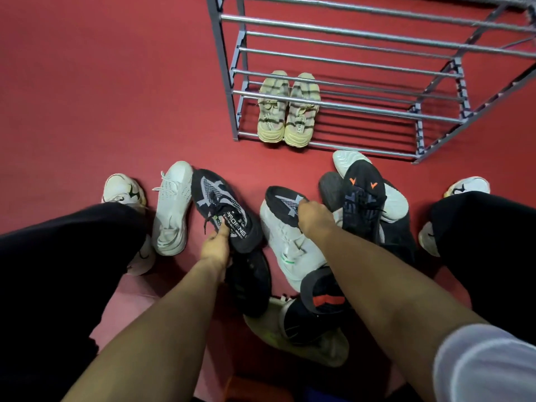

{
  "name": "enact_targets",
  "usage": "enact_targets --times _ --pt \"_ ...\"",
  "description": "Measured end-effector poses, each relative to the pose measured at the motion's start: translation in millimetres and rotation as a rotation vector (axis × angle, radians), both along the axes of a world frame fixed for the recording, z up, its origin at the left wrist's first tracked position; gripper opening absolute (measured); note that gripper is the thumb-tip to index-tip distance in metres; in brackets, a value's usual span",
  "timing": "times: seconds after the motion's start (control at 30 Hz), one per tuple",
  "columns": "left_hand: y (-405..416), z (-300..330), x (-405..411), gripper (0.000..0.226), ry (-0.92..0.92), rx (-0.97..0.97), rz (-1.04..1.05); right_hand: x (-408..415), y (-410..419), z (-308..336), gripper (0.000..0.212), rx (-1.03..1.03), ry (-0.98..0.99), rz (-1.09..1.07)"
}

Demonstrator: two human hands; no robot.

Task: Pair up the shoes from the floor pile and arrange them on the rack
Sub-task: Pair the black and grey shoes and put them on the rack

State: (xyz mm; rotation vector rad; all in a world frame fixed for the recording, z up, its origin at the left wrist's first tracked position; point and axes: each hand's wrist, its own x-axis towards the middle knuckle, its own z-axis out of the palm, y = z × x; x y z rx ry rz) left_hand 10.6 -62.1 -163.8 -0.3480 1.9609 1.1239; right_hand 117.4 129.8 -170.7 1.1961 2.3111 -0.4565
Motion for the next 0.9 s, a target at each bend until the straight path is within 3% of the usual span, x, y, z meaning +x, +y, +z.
enact_targets --times 0.1,0.17,0.23,0.33,0.57,0.63,0.73,0.8,0.9 --pt "-6.5 -6.7 0.2 0.053 -0.030 -0.049 -0.017 0.0 0.8 -0.3 0.037 0.021 -0.017 0.064" --pt "-9.0 -13.3 0.4 0.076 0.035 -0.111 0.045 -1.2 4.5 1.8 0.034 0.027 0.018 0.053" --pt "-10.7 -15.8 0.5 0.082 0.081 -0.137 0.068 -4.7 10.3 11.8 0.033 0.050 0.063 0.014" --pt "-15.7 -12.2 0.3 0.083 0.094 -0.143 0.015 -14.7 20.4 34.4 0.029 0.077 0.197 -0.062" --pt "-33.6 0.3 -0.2 0.055 0.201 0.003 0.070 -77.4 5.3 108.5 0.030 0.001 0.487 -0.032" --pt "-31.9 1.7 -1.2 0.055 0.230 0.010 0.097 -95.8 -5.9 121.1 0.033 0.016 0.457 -0.073" --pt "-25.5 6.9 -0.5 0.054 0.239 -0.017 0.086 -104.3 -27.4 113.2 0.036 -0.011 0.222 -0.093" --pt "-24.4 6.0 1.9 0.052 0.207 0.002 0.097 -91.7 -42.0 85.5 0.025 -0.091 0.130 -0.065" --pt "-27.0 1.5 5.5 0.050 0.141 0.040 0.082 -57.8 -53.5 37.4 0.014 -0.291 0.189 -0.034"
